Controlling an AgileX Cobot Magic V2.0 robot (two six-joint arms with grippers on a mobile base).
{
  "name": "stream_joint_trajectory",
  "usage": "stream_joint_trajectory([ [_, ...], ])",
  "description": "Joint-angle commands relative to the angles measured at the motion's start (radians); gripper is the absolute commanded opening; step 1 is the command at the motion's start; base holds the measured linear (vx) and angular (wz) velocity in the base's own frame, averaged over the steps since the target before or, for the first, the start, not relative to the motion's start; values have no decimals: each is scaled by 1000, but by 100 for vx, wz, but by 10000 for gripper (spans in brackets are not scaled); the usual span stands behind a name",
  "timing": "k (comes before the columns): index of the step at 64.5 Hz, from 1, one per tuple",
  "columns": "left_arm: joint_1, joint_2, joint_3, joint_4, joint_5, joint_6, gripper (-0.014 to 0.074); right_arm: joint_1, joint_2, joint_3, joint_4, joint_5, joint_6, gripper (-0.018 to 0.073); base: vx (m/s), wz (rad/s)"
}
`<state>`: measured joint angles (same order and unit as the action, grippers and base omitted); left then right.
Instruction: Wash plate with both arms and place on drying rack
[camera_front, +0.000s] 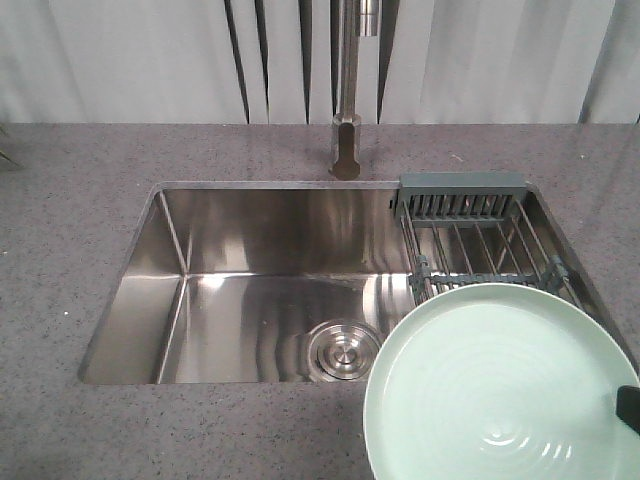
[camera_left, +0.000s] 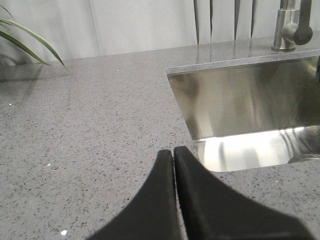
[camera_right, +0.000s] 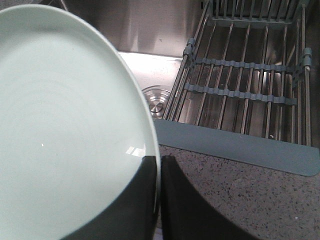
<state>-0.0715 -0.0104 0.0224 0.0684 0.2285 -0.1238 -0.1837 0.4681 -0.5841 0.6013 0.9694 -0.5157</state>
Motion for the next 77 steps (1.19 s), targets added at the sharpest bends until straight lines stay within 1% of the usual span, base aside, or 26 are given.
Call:
stream_joint_trajectory([
  [1,-4,-15,-22,-6,-72,-6,-6,-7,6,-26,38,-52,-2,-1,3,0],
  [77,-4,-15,-22,-6,-72,-6,-6,-7,6,-26,38,-52,-2,-1,2,0],
])
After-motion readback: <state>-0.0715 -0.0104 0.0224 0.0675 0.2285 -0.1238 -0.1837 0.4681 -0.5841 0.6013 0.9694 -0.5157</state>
